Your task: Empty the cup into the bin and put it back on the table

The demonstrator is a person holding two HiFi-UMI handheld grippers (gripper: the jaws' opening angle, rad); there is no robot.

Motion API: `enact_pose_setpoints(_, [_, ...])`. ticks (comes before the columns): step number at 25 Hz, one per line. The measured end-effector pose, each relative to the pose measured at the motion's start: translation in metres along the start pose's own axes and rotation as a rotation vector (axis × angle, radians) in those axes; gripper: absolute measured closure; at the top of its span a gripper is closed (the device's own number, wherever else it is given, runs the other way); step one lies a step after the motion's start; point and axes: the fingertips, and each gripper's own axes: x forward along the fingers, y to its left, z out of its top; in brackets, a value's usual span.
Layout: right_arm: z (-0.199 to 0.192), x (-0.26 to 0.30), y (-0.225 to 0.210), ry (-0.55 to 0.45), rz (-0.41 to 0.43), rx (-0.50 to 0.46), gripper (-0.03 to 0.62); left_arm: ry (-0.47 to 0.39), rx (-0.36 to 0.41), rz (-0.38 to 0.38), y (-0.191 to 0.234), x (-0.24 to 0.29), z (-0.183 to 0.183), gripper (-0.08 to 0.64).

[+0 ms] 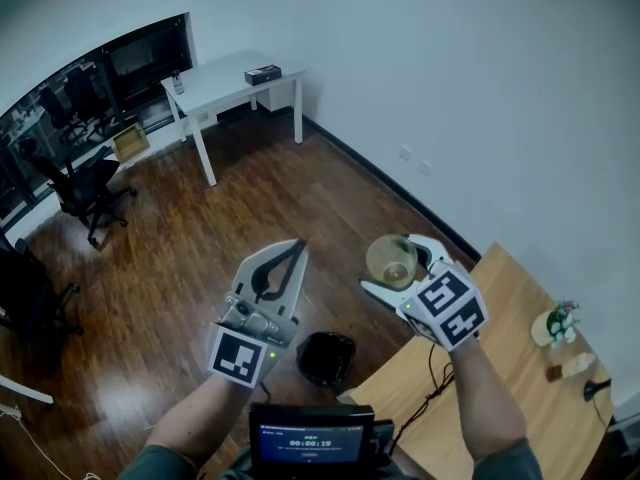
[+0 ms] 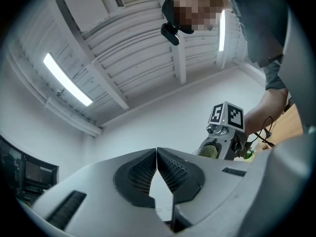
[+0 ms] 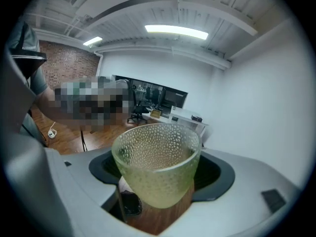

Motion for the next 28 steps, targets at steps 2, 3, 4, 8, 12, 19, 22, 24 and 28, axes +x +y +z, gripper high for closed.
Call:
enact_pose_setpoints(2, [-0.001,0.001,-0.004,0.020,-0.017,-0.023,0.195,0.002,-0.002,-0.002,0.002,-0.001,-0.003,0.560])
enact_pose_setpoints(3, [-0.001,0.002,-0.005,0.027,-0.022,-0.029,0.195,0.002,-0.001,-0.004,0.002,-0.001,-0.003,0.560])
enact_pose_setpoints(4, [-0.001,0.002,-0.007,0.033,-0.026,-0.034,0.195,0.001,0.001,-0.006,0.002,-0.001,-0.003,0.560])
enact_pose_setpoints(8, [0.003,0.002,-0.014,0.058,-0.050,-0.082,0.195,0.001,0.007,0.003,0.006,-0.002,-0.005,0.560])
enact_pose_setpoints(12, [0.008,0.005,-0.018,0.093,-0.077,-0.144,0.195,0.018,-0.005,0.017,0.011,-0.007,-0.011,0.560])
enact_pose_setpoints(19, [0.009,0.008,-0.028,0.156,-0.139,-0.264,0.195,0.051,-0.041,0.051,0.024,-0.013,-0.024,0.560])
enact_pose_setpoints(22, [0.011,0.009,-0.029,0.169,-0.152,-0.303,0.195,0.063,-0.047,0.061,0.026,-0.016,-0.028,0.560])
enact_pose_setpoints(24, [0.012,0.009,-0.031,0.187,-0.166,-0.341,0.195,0.067,-0.050,0.062,0.026,-0.017,-0.030,0.560])
enact_pose_setpoints(28, [0.020,0.008,-0.037,0.217,-0.197,-0.428,0.195,0.069,-0.056,0.066,0.026,-0.017,-0.032,0.560])
